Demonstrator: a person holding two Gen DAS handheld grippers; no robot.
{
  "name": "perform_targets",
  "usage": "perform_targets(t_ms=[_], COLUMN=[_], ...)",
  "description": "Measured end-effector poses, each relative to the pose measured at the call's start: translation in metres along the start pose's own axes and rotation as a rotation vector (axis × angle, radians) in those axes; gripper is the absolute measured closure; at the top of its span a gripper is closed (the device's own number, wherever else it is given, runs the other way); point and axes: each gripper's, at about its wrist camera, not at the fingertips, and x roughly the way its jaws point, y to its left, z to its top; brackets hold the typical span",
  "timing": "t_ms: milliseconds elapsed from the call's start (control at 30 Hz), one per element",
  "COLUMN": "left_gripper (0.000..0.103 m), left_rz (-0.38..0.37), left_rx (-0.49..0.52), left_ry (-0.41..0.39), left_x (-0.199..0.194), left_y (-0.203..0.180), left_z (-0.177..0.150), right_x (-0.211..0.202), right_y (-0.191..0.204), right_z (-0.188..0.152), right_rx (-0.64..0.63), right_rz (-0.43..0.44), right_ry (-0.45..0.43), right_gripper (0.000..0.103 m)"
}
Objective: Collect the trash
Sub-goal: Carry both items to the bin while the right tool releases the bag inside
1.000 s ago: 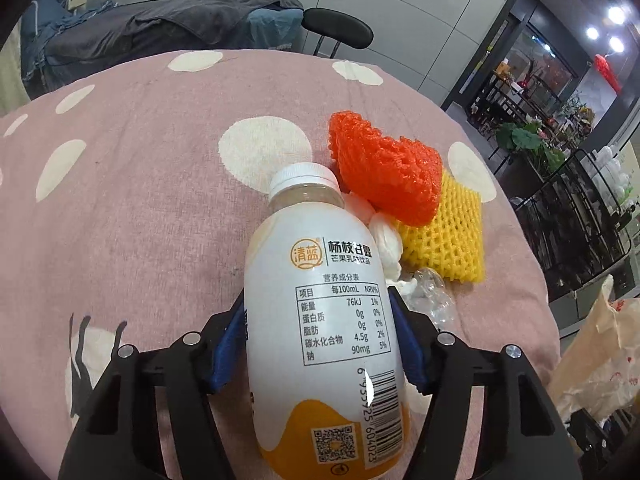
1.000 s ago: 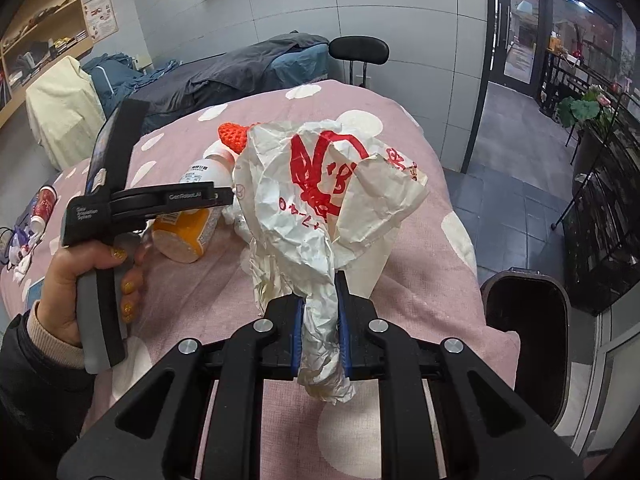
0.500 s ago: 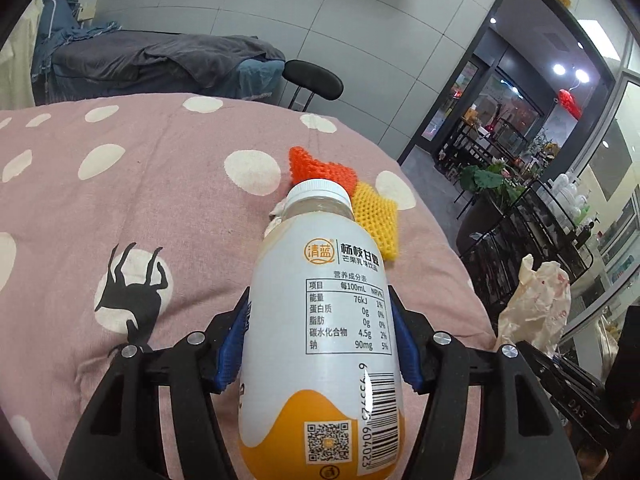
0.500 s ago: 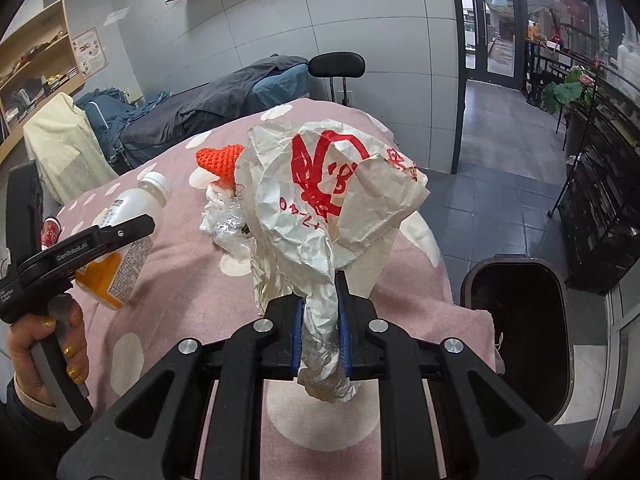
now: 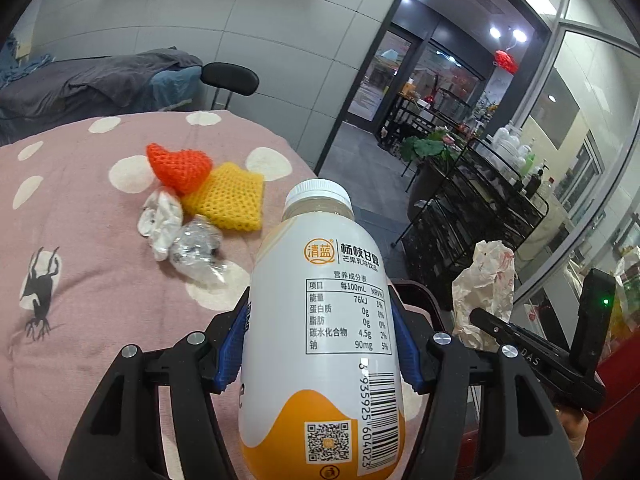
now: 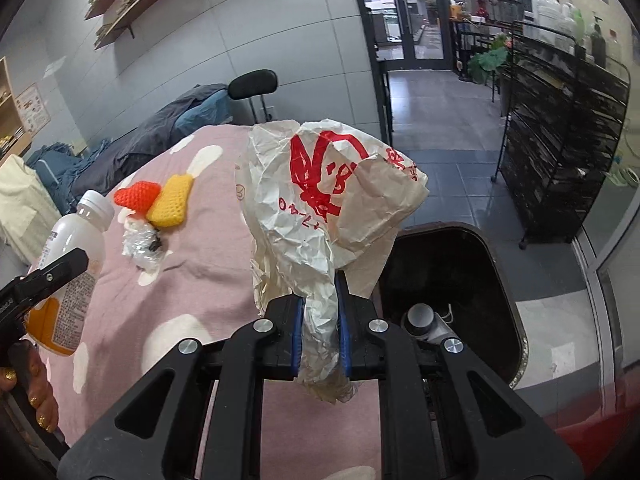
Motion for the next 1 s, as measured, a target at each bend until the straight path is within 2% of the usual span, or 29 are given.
perform_targets(t_ms=[200, 400, 467, 533, 700, 767, 867, 1000], left_gripper=[0.042, 0.042, 0.042, 0.042, 0.042, 0.042, 0.042, 0.042], left_rz=[-0.061, -0.113, -0.127, -0.147, -0.170, -0.180, -0.194, -0.211], left_rx=[0.066, 0.135, 0.154, 0.167, 0.210, 0.225, 0.259, 0.293], left_ry=[0.048, 0.076, 0.089, 0.106, 0.150, 0.166, 0.202, 0.256], left_x=[0.025, 0.042, 0.047, 0.054, 0.076, 0.085, 0.103, 0.126], left_y=[-0.032, -0.068, -0.078, -0.087, -0.111, -0.119, -0.139, -0.160], left_z=[-0.005, -0.009, -0.010, -0.012, -0.020, -0.023, -0.027, -0.035], right_x=[0.022, 0.060, 0.075, 0.088, 0.101, 0.099, 0.090, 0.074], right_y=[-0.055, -0.107, -0.119, -0.131, -0.149, -0.153, -0.158, -0.168], right_z=[-0.011, -0.028, -0.034, -0.041, -0.056, -0.058, -0.064, -0.071], right_rx=[0.101, 0.179, 0.195, 0.223, 0.299, 0.300, 0.299, 0.332], right_rz=[-0.105, -0.173, -0.186, -0.192, -0.200, -0.213, -0.252, -0.290], right_ry=[0.061, 0.148, 0.176, 0.204, 0.240, 0.236, 0.217, 0.202], right_gripper=[0.088, 0.087, 0.074, 0.067, 0.062, 0.052, 0.045, 0.044])
